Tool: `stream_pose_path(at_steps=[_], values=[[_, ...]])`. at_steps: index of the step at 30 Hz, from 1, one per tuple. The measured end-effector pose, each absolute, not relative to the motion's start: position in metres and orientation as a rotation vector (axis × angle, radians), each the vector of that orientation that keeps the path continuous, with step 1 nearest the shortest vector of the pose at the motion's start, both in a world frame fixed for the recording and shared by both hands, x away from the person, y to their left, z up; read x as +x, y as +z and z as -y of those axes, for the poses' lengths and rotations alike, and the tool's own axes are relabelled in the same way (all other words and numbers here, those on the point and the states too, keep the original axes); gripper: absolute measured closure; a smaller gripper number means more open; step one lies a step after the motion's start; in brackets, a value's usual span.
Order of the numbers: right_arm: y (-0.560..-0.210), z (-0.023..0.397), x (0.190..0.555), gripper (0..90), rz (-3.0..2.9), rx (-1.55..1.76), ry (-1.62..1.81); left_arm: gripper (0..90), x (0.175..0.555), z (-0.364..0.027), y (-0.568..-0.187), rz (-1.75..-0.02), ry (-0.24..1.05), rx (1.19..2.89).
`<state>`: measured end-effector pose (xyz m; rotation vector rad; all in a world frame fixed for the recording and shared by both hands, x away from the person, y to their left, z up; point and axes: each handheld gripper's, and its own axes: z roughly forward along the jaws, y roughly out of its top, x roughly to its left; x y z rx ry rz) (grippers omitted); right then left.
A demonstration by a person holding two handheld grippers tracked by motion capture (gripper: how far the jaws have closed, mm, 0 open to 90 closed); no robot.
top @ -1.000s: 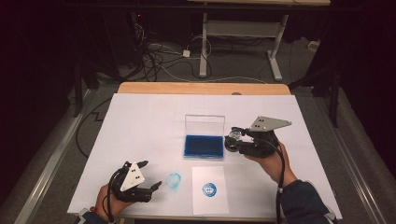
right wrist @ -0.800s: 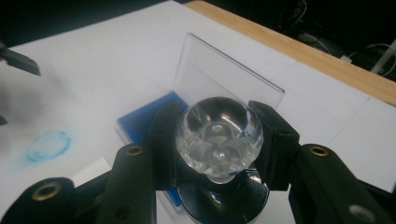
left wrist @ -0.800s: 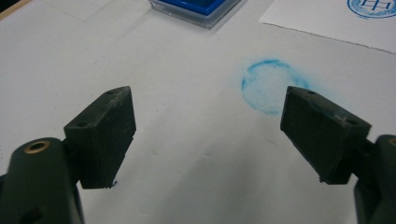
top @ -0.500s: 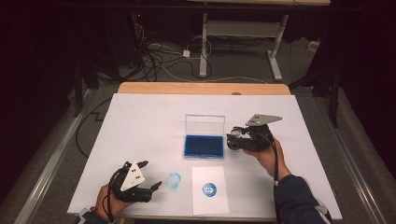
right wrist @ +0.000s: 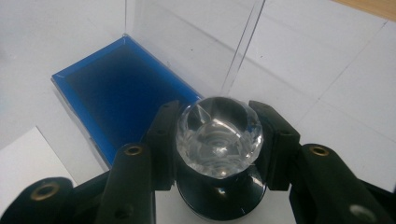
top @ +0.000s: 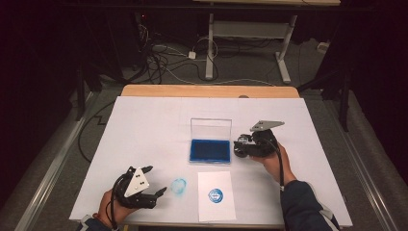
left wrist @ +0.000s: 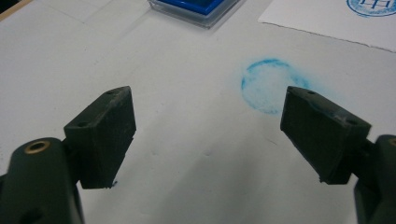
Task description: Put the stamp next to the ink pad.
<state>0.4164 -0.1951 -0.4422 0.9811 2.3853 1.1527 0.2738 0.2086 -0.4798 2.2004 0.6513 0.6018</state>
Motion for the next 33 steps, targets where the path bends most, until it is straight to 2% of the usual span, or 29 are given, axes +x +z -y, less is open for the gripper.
stream_pose_path(at_steps=[8, 27, 33], values=[[-0.443, 0.197, 0.416, 53.7, -2.369, 1.008, 1.159, 17.4, 0.274, -0.208, -0.480, -0.656, 0.597, 2.203], [-0.428, 0.196, 0.406, 29.2, -2.267, 0.911, 1.150, 17.3, 0.274, -0.207, -0.480, -0.658, 0.598, 2.205], [-0.422, 0.195, 0.401, 25.4, -2.202, 0.874, 1.133, 17.4, 0.274, -0.207, -0.480, -0.657, 0.600, 2.205]])
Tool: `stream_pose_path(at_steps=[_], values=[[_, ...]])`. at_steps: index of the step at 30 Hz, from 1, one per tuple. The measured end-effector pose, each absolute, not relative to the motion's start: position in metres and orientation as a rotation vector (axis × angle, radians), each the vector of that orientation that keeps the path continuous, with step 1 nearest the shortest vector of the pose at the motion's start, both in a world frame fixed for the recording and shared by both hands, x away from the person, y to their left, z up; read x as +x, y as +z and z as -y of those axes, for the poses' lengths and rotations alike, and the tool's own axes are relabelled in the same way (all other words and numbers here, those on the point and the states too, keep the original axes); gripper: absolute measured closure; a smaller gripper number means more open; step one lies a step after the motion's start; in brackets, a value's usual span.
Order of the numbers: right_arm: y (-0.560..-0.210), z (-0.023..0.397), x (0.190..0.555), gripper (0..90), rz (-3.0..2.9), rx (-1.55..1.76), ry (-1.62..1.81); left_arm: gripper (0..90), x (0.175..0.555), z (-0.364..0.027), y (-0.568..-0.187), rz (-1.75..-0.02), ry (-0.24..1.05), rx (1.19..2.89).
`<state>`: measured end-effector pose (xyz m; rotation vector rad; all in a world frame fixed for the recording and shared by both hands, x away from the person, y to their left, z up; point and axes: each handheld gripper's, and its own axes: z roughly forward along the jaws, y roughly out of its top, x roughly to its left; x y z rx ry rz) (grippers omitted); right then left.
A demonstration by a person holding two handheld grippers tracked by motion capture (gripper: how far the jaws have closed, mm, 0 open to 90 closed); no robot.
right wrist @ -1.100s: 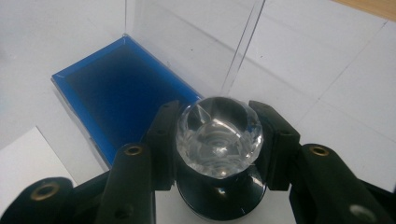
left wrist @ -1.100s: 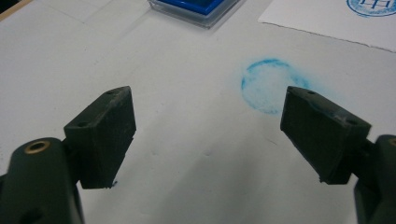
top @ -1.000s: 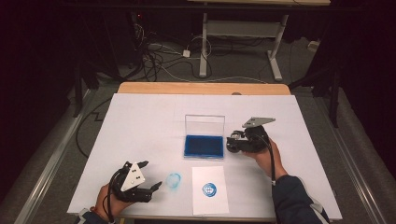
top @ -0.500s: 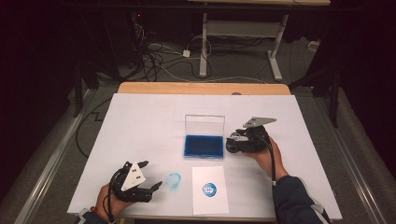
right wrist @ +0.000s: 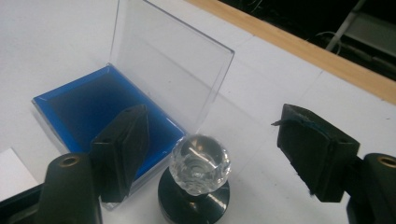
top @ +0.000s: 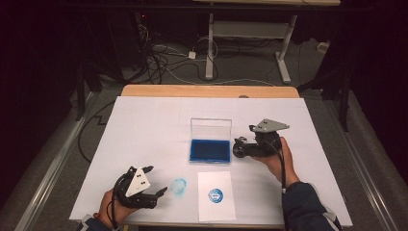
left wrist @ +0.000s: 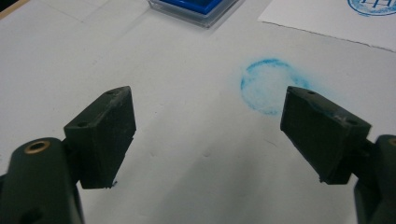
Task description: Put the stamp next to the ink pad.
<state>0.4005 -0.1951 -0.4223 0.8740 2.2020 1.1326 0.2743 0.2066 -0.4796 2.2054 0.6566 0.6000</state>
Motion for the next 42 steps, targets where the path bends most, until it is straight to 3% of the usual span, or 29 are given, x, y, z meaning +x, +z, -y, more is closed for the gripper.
stream_pose_path(at_steps=[16, 42], values=[[-0.410, 0.193, 0.385, 18.7, -2.143, 0.807, 1.145, 17.4, 0.273, -0.206, -0.478, -0.643, 0.608, 2.207], [-0.392, 0.201, 0.361, 19.7, -2.124, 0.741, 1.164, 17.4, 0.276, -0.202, -0.479, -0.648, 0.587, 2.203]])
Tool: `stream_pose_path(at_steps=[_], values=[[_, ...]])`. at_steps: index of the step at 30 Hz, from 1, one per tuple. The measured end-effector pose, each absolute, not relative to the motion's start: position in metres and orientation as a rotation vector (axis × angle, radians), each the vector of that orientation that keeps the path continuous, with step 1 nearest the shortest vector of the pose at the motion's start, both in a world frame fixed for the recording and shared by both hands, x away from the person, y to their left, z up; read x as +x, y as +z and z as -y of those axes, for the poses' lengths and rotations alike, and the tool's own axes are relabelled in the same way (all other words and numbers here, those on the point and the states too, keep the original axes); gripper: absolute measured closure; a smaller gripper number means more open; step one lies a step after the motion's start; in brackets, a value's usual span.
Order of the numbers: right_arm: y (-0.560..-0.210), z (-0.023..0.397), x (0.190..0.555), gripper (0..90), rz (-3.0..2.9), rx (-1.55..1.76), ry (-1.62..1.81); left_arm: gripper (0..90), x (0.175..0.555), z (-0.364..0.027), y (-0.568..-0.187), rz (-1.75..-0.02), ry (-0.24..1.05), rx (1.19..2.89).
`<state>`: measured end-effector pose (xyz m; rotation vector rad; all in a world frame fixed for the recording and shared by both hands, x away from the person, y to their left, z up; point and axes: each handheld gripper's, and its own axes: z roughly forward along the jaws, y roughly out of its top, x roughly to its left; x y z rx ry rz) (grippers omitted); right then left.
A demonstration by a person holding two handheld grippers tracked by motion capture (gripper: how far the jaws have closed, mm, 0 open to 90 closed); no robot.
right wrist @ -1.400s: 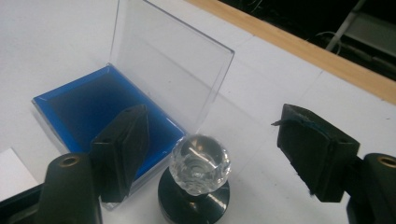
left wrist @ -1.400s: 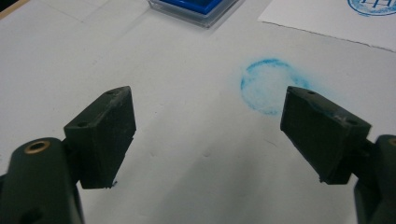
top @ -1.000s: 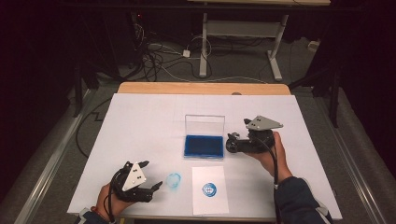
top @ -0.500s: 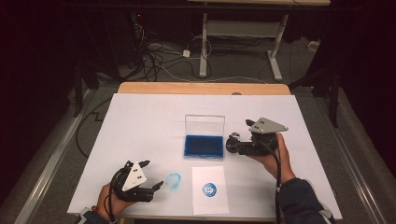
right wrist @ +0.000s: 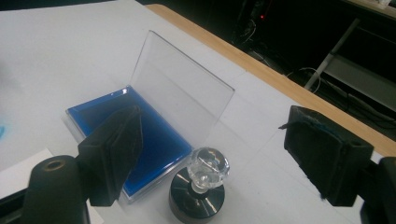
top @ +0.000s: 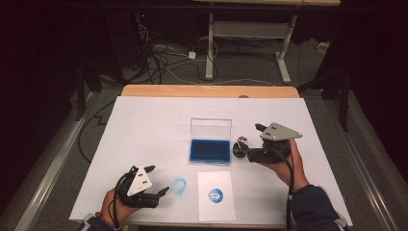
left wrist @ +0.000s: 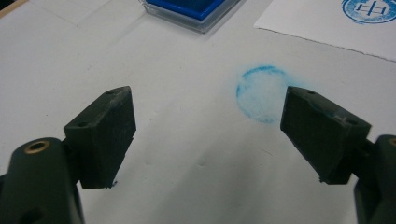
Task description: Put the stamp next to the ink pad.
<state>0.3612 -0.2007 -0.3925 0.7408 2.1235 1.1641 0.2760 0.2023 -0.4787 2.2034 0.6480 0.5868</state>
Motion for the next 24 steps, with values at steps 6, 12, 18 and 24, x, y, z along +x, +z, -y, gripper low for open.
stream_pose_path(at_steps=[6, 12, 18, 24], values=[[-0.390, 0.202, 0.353, 19.7, -2.133, 0.700, 1.161, 17.4, 0.276, -0.202, -0.479, -0.651, 0.591, 2.206], [-0.389, 0.200, 0.345, 19.7, -2.146, 0.664, 1.161, 17.4, 0.275, -0.201, -0.478, -0.641, 0.600, 2.211], [-0.386, 0.199, 0.336, 19.8, -2.150, 0.634, 1.166, 17.4, 0.275, -0.203, -0.479, -0.643, 0.600, 2.208], [-0.385, 0.197, 0.328, 19.7, -2.158, 0.602, 1.171, 17.3, 0.274, -0.203, -0.478, -0.634, 0.604, 2.215]])
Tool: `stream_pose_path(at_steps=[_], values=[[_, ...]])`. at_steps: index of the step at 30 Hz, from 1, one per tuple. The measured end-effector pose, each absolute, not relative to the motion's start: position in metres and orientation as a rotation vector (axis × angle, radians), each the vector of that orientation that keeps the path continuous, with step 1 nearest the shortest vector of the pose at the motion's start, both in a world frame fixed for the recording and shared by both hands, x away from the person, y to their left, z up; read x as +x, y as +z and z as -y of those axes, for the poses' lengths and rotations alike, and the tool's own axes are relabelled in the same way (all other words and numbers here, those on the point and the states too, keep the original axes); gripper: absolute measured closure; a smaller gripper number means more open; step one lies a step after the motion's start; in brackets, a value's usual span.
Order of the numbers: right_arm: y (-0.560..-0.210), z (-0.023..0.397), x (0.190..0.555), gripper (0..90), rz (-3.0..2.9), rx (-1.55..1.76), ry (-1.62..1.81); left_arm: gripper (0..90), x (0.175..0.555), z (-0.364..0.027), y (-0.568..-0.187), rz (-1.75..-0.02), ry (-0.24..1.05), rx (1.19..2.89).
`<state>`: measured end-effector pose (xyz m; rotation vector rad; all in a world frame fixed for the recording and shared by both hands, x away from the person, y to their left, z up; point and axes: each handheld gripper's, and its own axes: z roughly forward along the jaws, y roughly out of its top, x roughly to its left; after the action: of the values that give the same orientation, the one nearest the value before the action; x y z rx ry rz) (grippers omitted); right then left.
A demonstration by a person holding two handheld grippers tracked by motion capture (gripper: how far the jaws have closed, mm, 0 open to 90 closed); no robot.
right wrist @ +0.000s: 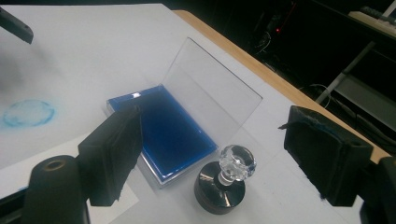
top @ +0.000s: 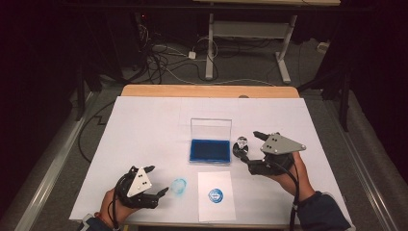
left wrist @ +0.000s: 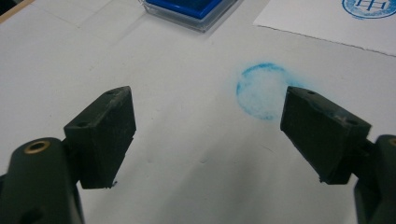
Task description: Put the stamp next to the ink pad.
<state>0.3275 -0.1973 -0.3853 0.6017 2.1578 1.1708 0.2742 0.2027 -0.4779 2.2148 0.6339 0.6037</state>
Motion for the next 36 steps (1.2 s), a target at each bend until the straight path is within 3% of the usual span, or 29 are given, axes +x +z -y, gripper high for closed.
stream_pose_path(at_steps=[36], values=[[-0.399, 0.221, 0.294, 19.7, -2.166, 0.510, 1.161, 17.3, 0.274, -0.202, -0.479, -0.628, 0.594, 2.228]])
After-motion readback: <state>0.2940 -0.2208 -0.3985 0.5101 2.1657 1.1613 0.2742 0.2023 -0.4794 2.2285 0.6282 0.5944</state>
